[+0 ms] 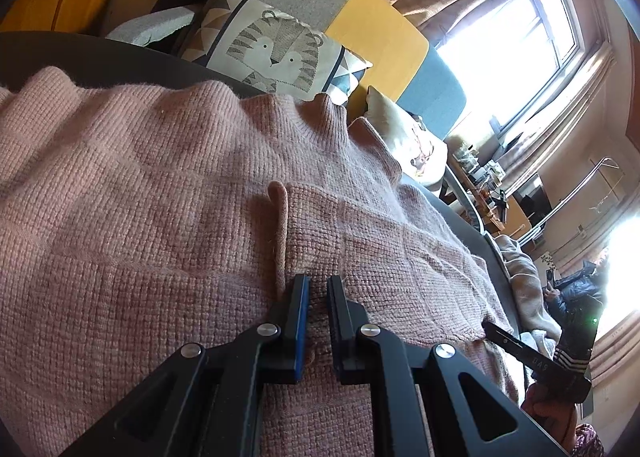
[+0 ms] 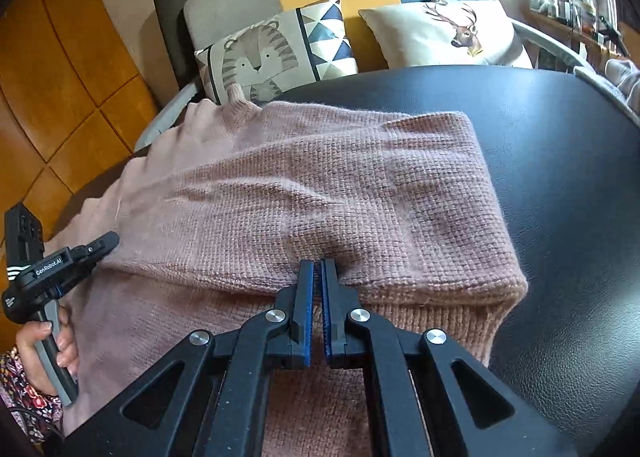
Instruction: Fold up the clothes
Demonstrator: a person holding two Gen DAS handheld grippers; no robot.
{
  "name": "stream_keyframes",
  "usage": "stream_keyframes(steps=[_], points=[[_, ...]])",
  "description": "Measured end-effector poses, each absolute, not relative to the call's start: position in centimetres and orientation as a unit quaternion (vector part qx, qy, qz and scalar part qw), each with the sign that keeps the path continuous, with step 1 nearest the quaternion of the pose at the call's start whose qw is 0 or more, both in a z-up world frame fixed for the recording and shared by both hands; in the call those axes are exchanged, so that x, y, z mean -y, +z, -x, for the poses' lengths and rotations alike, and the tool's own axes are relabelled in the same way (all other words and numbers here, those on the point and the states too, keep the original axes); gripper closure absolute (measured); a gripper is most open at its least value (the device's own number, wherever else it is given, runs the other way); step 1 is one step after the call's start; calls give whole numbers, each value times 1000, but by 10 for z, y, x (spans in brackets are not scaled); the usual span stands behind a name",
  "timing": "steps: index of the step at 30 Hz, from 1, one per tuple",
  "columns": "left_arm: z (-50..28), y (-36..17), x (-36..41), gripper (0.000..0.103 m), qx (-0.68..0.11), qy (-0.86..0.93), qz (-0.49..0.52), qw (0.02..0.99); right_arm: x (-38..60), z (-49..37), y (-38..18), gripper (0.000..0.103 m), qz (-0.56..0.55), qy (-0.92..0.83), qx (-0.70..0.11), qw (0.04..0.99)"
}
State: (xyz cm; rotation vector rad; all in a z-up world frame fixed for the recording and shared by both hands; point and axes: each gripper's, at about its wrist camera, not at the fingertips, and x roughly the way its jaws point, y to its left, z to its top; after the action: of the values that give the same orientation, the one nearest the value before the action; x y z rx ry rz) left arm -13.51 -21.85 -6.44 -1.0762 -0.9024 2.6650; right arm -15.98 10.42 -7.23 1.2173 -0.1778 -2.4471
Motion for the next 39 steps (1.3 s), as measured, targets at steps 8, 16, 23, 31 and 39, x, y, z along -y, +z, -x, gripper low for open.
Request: stream_keyframes(steps=[8,16,23,31,39], points=[[137,-65,223,92,318,875,358,70,-33,167,-29,95,-408,-882,50,231],[129,-50,229,92,291,881,370,50,97,180,-38,95,-427,-847,-9,317],[90,-26,293,87,292,893,342,-24,132,166,-63,95,-422,-855,-79,290],[12,-28,459,85,387,855,295,-179,133,160,-65,95,-409,-864,-95,279],[-90,-66,592,77,520,755,230,-327,132,160,-66,95,-405,-867,-94,275]])
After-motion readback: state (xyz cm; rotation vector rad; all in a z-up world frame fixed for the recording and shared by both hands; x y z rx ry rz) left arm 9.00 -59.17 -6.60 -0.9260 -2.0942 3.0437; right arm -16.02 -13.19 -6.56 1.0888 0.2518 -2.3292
